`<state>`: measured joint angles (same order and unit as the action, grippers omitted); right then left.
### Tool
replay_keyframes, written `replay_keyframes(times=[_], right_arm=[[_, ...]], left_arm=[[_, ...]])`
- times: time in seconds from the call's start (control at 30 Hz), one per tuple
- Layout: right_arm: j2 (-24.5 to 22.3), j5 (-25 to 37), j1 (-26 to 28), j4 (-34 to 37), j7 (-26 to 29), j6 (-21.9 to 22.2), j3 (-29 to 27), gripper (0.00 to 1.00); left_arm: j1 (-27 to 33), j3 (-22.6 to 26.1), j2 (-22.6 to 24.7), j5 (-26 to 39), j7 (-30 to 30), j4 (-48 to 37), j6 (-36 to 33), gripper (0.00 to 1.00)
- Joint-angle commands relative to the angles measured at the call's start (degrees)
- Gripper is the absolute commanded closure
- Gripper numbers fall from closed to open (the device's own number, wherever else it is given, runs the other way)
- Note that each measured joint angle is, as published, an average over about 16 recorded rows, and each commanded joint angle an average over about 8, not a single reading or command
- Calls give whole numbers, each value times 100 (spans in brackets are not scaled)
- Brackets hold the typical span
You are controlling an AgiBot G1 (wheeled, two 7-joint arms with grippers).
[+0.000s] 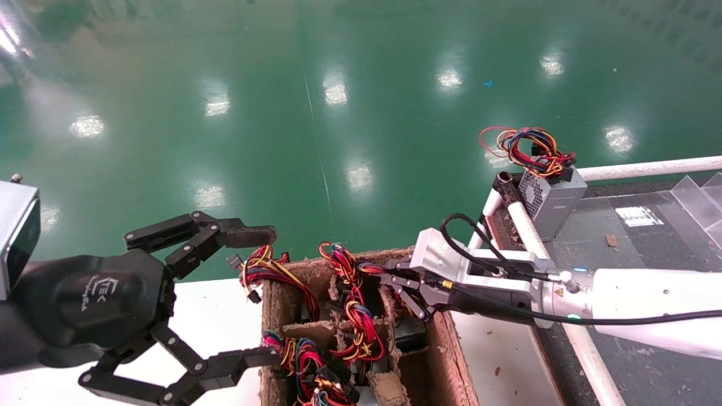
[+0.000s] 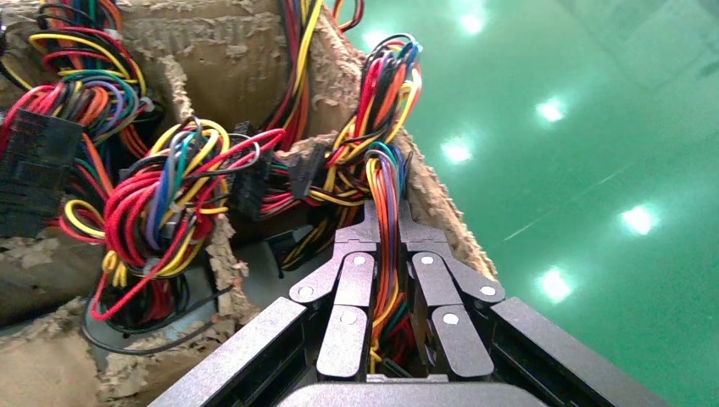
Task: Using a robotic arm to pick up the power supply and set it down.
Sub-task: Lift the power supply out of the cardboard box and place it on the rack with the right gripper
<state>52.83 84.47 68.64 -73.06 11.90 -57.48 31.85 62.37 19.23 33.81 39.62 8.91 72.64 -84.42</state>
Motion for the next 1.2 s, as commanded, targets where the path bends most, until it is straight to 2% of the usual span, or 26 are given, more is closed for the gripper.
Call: replay_keyframes(times=[0.03,0.27,0.5,0.8,1.0,1.2], right_arm=[[-25,-9,-42,-55,-14,69,-33,100],[-275,-342,-163,-330,-172,299,-377,100],[-569,-930,-47,-421,-431,209,-813,100],[-899,-1686,505,-357,-366,-69,-1344,100],[-994,-1862,905,-266,-388,114,-1656,100],[-1026,-1710,1285,-94,-535,394,-1805,100]], left_arm=[[0,0,0,0,0,0,0,0],[0,1,0,-1,0,0,0,0],[0,2,-1,-1,-1,0,1,0],[1,3,-1,-2,-1,0,1,0],[1,3,-1,-2,-2,0,1,0],[1,4,-1,-3,-2,0,2,0]])
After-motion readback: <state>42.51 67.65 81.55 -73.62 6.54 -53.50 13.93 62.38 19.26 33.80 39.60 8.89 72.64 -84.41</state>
